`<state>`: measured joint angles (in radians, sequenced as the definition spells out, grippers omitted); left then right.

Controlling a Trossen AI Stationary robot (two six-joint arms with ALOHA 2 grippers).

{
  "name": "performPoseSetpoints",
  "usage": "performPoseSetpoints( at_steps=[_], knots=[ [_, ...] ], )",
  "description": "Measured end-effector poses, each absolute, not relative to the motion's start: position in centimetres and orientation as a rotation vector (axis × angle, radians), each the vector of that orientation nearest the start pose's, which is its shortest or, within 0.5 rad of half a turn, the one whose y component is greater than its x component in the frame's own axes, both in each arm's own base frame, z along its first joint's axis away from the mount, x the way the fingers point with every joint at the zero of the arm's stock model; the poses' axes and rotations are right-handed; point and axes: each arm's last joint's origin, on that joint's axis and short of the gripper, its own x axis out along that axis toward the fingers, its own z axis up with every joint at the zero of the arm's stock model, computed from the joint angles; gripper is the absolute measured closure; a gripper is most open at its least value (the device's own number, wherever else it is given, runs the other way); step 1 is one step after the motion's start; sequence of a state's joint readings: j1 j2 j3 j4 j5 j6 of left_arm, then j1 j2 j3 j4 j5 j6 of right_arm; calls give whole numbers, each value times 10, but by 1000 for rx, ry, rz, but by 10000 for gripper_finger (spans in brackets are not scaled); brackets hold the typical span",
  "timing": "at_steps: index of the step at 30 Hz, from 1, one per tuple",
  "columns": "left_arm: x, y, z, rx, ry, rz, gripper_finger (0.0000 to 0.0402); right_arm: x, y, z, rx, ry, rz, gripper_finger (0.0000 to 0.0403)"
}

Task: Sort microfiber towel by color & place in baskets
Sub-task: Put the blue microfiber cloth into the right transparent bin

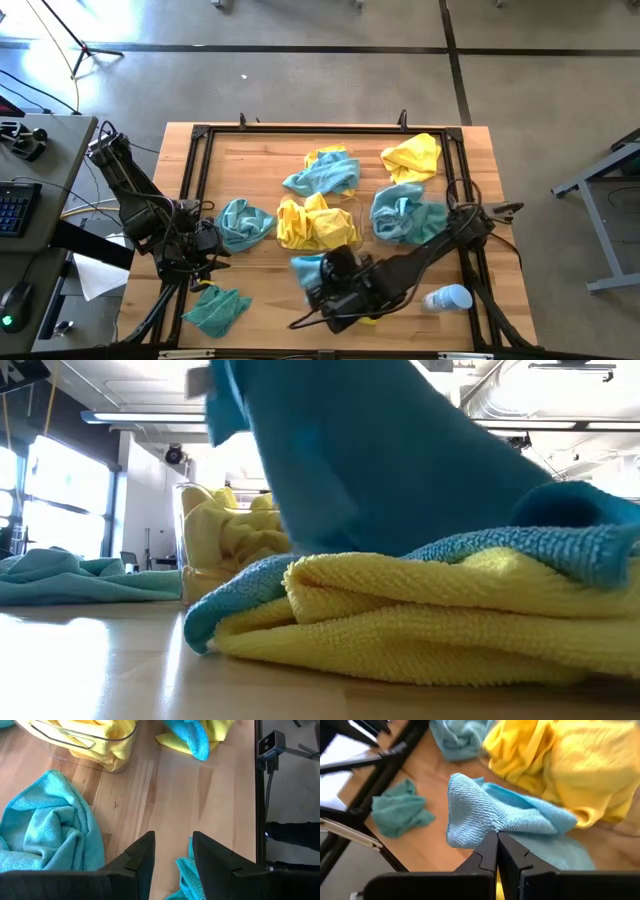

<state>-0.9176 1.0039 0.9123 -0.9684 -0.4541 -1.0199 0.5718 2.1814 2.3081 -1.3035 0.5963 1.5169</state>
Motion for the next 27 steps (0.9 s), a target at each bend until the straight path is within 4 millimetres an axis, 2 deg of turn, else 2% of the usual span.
performPoseSetpoints(
  at_steps=[6,12,18,27],
  knots=[
    [115,-130,282,-271,914,36,280,363,222,356,673,598,-677,403],
    [115,-129,282,-273,912,38,280,329,205,395,602,482,-706,403],
    [118,-127,282,-280,910,58,280,287,177,437,510,374,-739,403],
    [123,-119,281,-269,912,112,280,240,134,487,367,243,-746,403]
  ],
)
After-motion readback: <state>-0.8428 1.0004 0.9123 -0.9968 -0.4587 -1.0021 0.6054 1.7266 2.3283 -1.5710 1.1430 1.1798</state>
